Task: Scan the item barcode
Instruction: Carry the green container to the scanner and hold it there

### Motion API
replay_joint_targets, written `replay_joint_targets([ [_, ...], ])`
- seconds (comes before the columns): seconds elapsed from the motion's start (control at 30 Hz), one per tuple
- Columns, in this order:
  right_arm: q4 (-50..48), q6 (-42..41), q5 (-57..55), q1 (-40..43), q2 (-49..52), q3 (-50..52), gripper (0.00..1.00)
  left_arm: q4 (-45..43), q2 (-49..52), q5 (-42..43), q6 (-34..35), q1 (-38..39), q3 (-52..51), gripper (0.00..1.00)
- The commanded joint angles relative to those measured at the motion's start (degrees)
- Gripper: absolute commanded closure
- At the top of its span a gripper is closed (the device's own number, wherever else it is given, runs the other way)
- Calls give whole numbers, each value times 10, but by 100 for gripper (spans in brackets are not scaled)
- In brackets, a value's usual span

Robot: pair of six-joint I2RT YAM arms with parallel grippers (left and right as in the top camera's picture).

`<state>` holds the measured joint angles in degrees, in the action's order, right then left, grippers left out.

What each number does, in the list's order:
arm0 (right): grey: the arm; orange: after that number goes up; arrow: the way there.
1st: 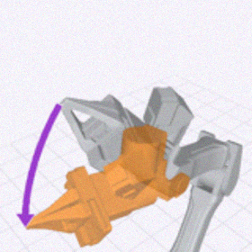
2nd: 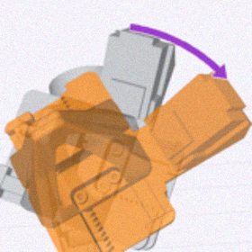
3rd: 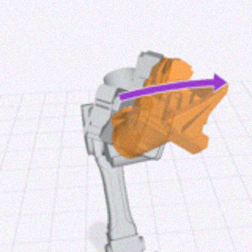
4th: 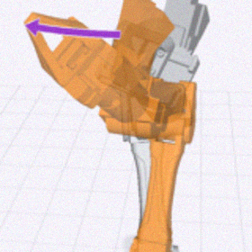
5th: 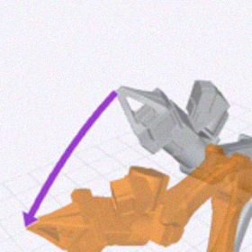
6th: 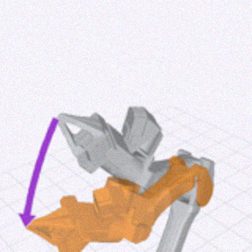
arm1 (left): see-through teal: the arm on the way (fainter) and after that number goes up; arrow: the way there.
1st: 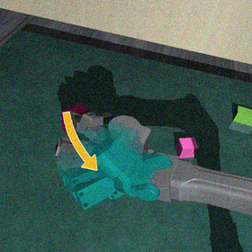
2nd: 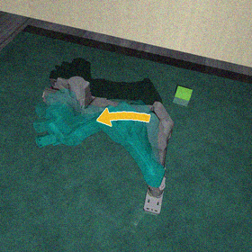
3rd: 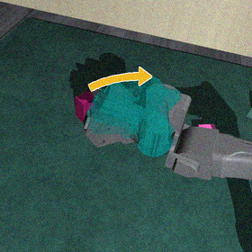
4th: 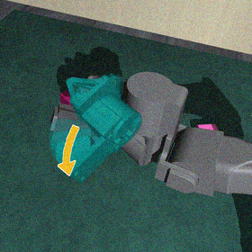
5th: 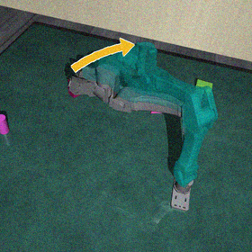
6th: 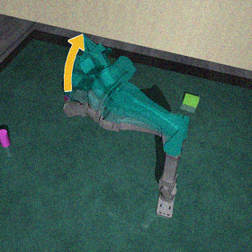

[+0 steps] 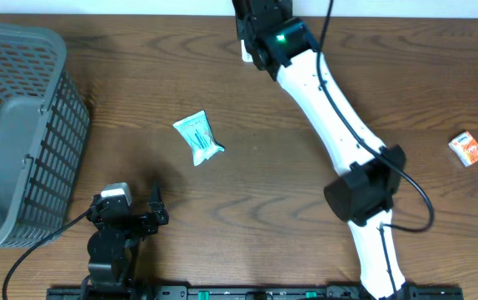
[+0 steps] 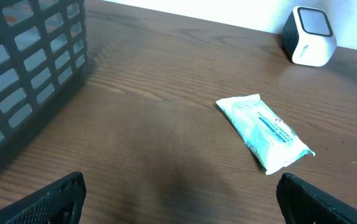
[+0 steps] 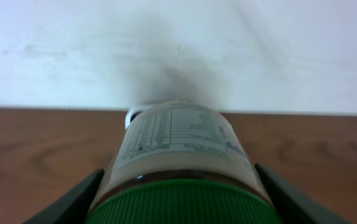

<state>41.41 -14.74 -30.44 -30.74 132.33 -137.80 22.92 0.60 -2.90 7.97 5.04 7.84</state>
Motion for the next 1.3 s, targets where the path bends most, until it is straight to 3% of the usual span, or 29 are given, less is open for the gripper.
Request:
replay_joint_targets([
  [0.0,-69,65,-25,14,37,-1,63,14,0,3,7,2,-7,2],
  [0.17,-195,117,-25,23,92,-1,63,15,0,3,7,2,-7,2],
  [0.5,-330,119,-22,40,165,-1,60,14,0,3,7,2,-7,2],
  [1.27,-435,227,-103,15,196,-1,62,14,0,3,7,2,-7,2],
])
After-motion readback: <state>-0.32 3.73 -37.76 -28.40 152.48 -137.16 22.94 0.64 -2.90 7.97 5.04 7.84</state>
